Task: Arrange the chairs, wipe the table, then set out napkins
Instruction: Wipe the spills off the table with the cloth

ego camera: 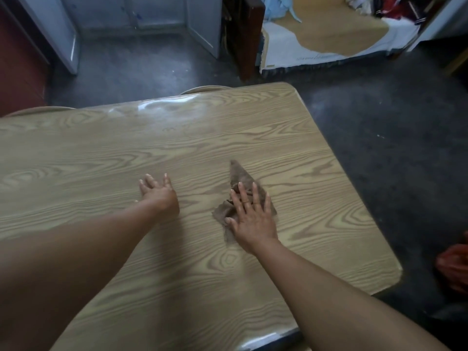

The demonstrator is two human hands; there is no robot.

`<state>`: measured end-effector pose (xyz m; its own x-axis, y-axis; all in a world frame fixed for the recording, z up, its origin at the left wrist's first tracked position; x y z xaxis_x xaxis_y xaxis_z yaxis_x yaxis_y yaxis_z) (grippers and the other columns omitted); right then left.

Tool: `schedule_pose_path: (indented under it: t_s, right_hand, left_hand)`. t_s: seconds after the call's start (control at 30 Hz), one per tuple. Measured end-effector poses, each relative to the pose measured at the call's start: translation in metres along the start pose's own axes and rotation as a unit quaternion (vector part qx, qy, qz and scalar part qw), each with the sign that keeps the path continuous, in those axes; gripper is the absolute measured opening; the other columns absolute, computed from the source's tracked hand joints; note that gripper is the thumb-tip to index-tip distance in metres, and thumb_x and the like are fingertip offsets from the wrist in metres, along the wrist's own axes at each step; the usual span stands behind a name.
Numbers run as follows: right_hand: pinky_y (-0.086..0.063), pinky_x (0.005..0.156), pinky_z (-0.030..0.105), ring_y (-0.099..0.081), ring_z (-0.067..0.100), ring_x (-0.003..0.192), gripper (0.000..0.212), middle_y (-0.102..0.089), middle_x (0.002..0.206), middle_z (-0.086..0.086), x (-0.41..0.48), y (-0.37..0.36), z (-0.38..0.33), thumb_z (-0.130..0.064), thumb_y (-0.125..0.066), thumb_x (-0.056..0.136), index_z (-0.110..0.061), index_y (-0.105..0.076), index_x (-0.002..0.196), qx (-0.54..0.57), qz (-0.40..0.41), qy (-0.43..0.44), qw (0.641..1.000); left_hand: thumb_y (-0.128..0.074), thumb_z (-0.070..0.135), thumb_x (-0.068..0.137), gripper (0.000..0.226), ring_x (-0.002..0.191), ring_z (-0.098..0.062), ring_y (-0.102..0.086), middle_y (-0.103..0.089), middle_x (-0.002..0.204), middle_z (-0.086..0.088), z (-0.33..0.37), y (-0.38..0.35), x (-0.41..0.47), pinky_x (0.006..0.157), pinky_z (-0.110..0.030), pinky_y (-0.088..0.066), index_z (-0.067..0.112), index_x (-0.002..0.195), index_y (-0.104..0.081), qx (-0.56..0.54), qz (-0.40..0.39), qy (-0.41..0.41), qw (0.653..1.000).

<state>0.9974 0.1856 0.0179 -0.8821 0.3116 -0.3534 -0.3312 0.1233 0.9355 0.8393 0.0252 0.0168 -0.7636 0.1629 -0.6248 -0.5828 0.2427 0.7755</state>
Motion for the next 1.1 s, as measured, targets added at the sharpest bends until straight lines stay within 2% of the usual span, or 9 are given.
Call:
schedule_pose_path:
  t_s: [0.3,0.47,0.6,0.67,0.73,0.83,0.97,1.03,1.1]
  right_hand:
    - [0.008,0.116,0.058,0.024,0.032,0.145,0.073,0.026,0.159,-0.001,0.034,0.011,0.051,-0.056,-0.026,0.098,-0.025,0.010,0.154,0.088,-0.010,-0.139,0.986]
    - [0.005,0.116,0.059,0.019,0.037,0.146,0.071,0.019,0.161,0.005,0.021,0.006,-0.019,-0.041,-0.032,0.100,-0.017,0.005,0.155,0.071,0.001,-0.047,0.996]
    - [-0.022,0.113,0.055,-0.015,0.038,0.147,0.056,-0.014,0.161,0.012,0.020,0.025,-0.028,-0.011,-0.009,0.097,-0.010,-0.026,0.151,0.050,0.004,-0.012,0.999]
    - [-0.038,0.102,0.044,-0.041,0.032,0.136,0.043,-0.037,0.152,0.010,0.018,0.045,-0.019,-0.013,-0.022,0.103,-0.012,-0.043,0.140,0.118,0.062,-0.014,0.991]
    - [-0.045,0.090,0.036,-0.058,0.029,0.117,0.035,-0.057,0.135,0.007,0.012,0.064,0.004,-0.017,-0.039,0.100,-0.019,-0.057,0.130,0.245,0.121,-0.062,0.960]
    - [-0.049,0.082,0.034,-0.065,0.031,0.101,0.035,-0.072,0.107,0.010,-0.001,0.081,0.048,-0.007,-0.051,0.084,-0.021,-0.069,0.111,0.422,0.174,-0.156,0.876]
    - [-0.044,0.090,0.033,-0.059,0.030,0.112,0.039,-0.067,0.118,0.009,-0.019,0.082,0.118,-0.005,-0.052,0.083,-0.017,-0.063,0.119,0.452,0.236,-0.277,0.815]
    - [-0.038,0.099,0.038,-0.048,0.031,0.126,0.049,-0.055,0.137,0.009,-0.030,0.080,0.141,-0.009,-0.053,0.083,-0.015,-0.052,0.132,0.335,0.267,-0.321,0.845]
    - [-0.030,0.109,0.042,-0.037,0.031,0.136,0.054,-0.041,0.150,0.009,-0.023,0.071,0.132,-0.014,-0.055,0.085,-0.015,-0.047,0.138,0.253,0.250,-0.244,0.902]
  left_hand:
    - [-0.055,0.019,0.093,0.092,0.143,-0.046,0.016,0.018,0.151,-0.037,-0.001,0.003,-0.009,0.117,-0.048,-0.002,0.011,0.152,0.014,-0.034,-0.022,-0.038,0.998]
    - [-0.056,0.018,0.091,0.093,0.143,-0.047,0.016,0.021,0.151,-0.035,-0.002,0.002,-0.008,0.117,-0.052,-0.008,0.014,0.152,0.014,-0.039,-0.022,-0.048,0.998]
    - [-0.059,0.018,0.088,0.097,0.144,-0.045,0.015,0.024,0.153,-0.030,-0.003,0.000,-0.008,0.116,-0.057,-0.014,0.018,0.152,0.014,-0.046,-0.027,-0.041,0.998]
    - [-0.060,0.018,0.088,0.098,0.144,-0.044,0.016,0.025,0.153,-0.028,-0.003,0.000,-0.009,0.115,-0.059,-0.015,0.019,0.152,0.013,-0.049,-0.025,-0.038,0.998]
    - [-0.061,0.017,0.086,0.099,0.144,-0.043,0.016,0.025,0.154,-0.027,-0.003,-0.001,-0.008,0.115,-0.059,-0.016,0.020,0.152,0.013,-0.050,-0.026,-0.036,0.998]
    - [-0.062,0.019,0.086,0.100,0.145,-0.042,0.015,0.025,0.154,-0.027,-0.005,0.000,-0.009,0.115,-0.058,-0.015,0.021,0.153,0.012,-0.043,-0.026,-0.036,0.998]
    - [-0.059,0.020,0.088,0.095,0.144,-0.045,0.013,0.022,0.153,-0.030,-0.004,0.002,-0.010,0.117,-0.052,-0.010,0.019,0.153,0.011,-0.036,-0.021,-0.039,0.998]
    - [-0.059,0.021,0.088,0.096,0.145,-0.044,0.013,0.022,0.154,-0.029,-0.003,0.001,-0.010,0.117,-0.051,-0.010,0.019,0.153,0.011,-0.035,-0.019,-0.036,0.999]
    - [-0.060,0.023,0.087,0.098,0.145,-0.044,0.013,0.022,0.153,-0.030,-0.003,0.000,-0.009,0.117,-0.051,-0.012,0.018,0.153,0.012,-0.034,-0.017,-0.034,0.999]
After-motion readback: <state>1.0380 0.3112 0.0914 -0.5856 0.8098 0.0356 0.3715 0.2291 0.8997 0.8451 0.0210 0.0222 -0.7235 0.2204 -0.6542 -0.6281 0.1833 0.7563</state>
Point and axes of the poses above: each hand's wrist, its own x-axis towards the middle knuckle, its own y-axis out of the back of the hand, z = x × y, the point moved 8 cm from there along x, towards the middle knuckle
